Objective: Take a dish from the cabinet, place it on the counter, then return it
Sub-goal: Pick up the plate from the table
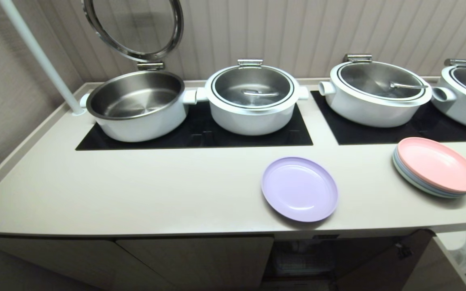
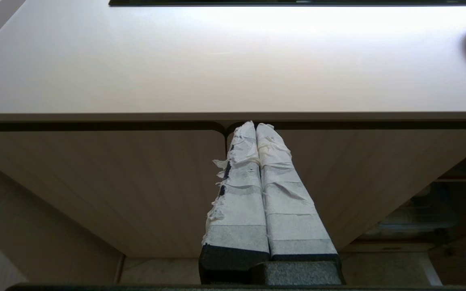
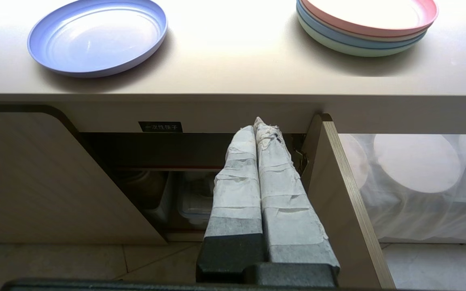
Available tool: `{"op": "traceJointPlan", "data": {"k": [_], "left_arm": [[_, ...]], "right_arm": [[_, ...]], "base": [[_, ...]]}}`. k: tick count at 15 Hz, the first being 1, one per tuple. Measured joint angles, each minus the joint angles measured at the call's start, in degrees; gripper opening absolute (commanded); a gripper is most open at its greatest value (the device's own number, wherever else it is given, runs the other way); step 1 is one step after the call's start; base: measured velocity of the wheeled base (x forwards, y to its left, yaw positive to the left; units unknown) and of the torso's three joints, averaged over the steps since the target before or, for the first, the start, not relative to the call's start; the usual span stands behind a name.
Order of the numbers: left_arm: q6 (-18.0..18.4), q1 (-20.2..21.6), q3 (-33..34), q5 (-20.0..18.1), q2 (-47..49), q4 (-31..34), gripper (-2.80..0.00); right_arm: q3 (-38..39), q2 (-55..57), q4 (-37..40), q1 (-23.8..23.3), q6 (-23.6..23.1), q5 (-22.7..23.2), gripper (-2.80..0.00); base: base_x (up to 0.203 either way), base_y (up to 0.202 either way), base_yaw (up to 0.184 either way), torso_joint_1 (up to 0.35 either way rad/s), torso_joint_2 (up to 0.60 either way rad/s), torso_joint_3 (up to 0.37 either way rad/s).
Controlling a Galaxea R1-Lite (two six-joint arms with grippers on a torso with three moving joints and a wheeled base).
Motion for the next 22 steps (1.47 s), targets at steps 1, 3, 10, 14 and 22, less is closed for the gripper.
{"op": "traceJointPlan", "data": {"k": [1, 3, 10, 14, 22], "left_arm": [[0.0, 0.0, 0.0, 0.0, 0.0, 0.0, -2.8], [0.0, 0.0, 0.0, 0.0, 0.0, 0.0, -2.8], [0.0, 0.0, 0.0, 0.0, 0.0, 0.0, -2.8], [0.02, 0.0, 0.0, 0.0, 0.0, 0.0, -2.8], [0.0, 0.0, 0.0, -0.02, 0.0, 0.0, -2.8]], "right_arm": [[0.0, 0.0, 0.0, 0.0, 0.01, 0.0, -2.8], [0.0, 0.0, 0.0, 0.0, 0.01, -0.02, -2.8], [-0.02, 0.0, 0.0, 0.0, 0.01, 0.02, -2.8], [0.01, 0.0, 0.0, 0.0, 0.01, -0.01, -2.8], [0.01, 0.0, 0.01, 0.0, 0.01, 0.0, -2.8]], "base": [[0.0, 0.0, 0.0, 0.0, 0.0, 0.0], [0.0, 0.0, 0.0, 0.0, 0.0, 0.0], [0.0, 0.0, 0.0, 0.0, 0.0, 0.0], [0.0, 0.0, 0.0, 0.0, 0.0, 0.0], [0.0, 0.0, 0.0, 0.0, 0.0, 0.0]]}}
